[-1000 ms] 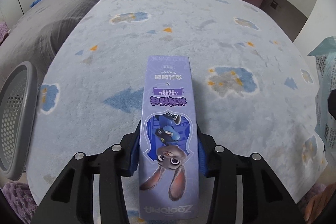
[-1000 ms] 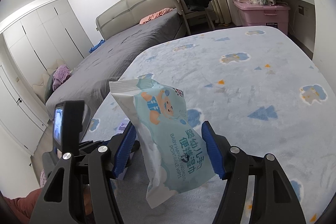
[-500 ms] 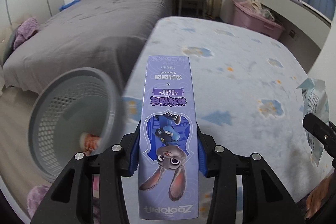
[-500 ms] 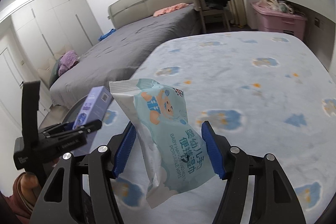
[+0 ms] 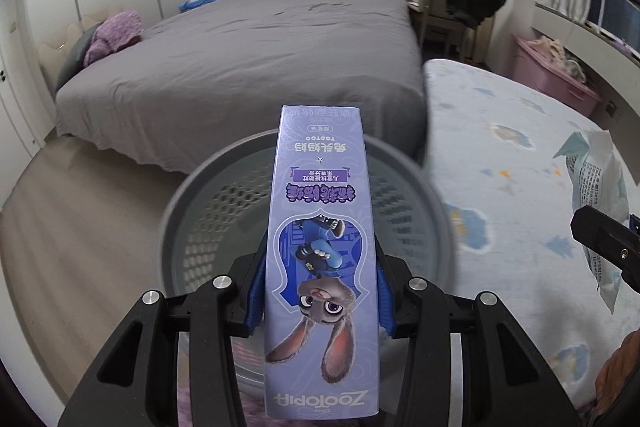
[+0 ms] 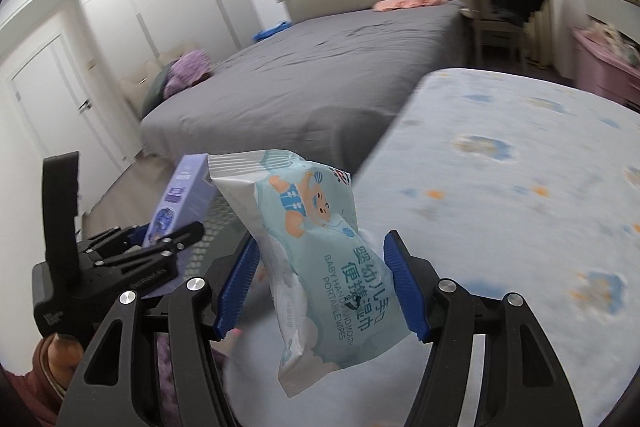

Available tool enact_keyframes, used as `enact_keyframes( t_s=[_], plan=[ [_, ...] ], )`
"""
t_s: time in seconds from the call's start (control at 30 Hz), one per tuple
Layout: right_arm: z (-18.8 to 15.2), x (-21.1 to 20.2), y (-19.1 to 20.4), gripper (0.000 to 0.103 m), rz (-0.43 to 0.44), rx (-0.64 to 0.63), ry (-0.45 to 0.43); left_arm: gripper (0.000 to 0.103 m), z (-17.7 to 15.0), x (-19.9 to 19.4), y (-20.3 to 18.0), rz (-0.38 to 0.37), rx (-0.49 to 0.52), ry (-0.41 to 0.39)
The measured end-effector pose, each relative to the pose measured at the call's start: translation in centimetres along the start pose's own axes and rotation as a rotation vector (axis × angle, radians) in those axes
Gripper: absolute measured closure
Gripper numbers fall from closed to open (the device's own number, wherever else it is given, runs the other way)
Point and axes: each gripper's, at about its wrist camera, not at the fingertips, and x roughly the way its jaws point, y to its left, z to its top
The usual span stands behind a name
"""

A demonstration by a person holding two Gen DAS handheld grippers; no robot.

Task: Collect trash
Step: 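Carry the purple box and wipes pack over the grey basket with both tools, then open both tools to drop the box and wipes into the basket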

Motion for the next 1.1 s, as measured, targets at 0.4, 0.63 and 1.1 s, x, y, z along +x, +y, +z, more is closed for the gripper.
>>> enact_keyframes(
  t_s=[0.4,0.63,1.1],
  plan=[
    [2.1,9.2,6.0,0.041,0.030,-0.074,0.085,0.060,-0.1,2.7,4.7,0.067,-0.076,-0.003],
    [2.4,11.1,7.3,0.041,0.008,-0.098,0.095,0.050,-0.2,3.1,5.9,0.096,-0.118,-0.001],
    [2.1,10.5,7.4,0.030,-0.041,-0.112,0.073,0.030,-0.7,2.7,6.5,0.128,-0.158,-0.004]
  ],
)
